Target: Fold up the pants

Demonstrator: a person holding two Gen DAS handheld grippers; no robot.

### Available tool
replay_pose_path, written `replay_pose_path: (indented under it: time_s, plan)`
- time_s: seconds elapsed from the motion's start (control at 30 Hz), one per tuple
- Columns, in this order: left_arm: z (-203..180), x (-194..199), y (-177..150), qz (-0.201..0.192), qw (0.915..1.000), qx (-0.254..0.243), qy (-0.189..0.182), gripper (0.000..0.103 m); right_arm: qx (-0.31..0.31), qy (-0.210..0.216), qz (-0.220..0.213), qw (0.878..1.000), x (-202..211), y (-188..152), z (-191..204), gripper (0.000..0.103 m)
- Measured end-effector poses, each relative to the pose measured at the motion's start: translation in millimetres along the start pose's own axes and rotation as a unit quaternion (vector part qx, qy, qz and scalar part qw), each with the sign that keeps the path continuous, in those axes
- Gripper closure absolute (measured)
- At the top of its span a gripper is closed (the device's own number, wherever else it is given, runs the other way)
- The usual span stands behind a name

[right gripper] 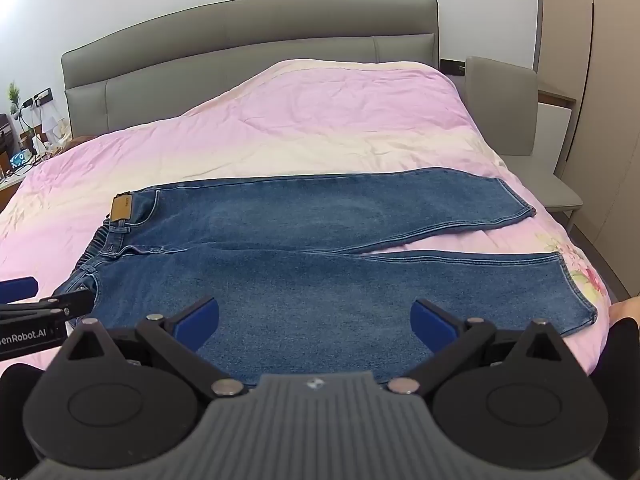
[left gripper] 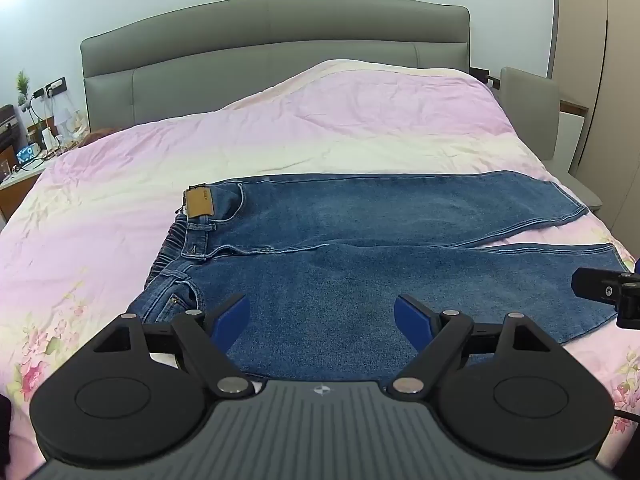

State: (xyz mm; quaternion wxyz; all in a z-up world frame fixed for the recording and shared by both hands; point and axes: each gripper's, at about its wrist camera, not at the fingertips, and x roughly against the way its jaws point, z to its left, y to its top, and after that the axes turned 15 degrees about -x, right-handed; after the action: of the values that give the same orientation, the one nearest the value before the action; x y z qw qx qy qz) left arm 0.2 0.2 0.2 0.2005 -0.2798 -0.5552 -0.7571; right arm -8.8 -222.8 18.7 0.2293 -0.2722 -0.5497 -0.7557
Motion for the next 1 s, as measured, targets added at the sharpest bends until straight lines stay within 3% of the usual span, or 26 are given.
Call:
replay_pose_path:
  time_s: [0.3, 1.0]
  plan:
    - [6.7, -5.3, -1.1, 0.0, 0.9999, 0.012, -0.01, 0.016, -0.001, 0.001, 0.004, 1.0, 0.2, -1.0, 2.3, 0.005]
    - [0.7, -0.3, -0.7, 0.005, 0.9999, 0.009, -0.003, 0.017, 0.007, 0.005, 0.006, 1.0, 1.5, 1.6, 1.9, 0.005]
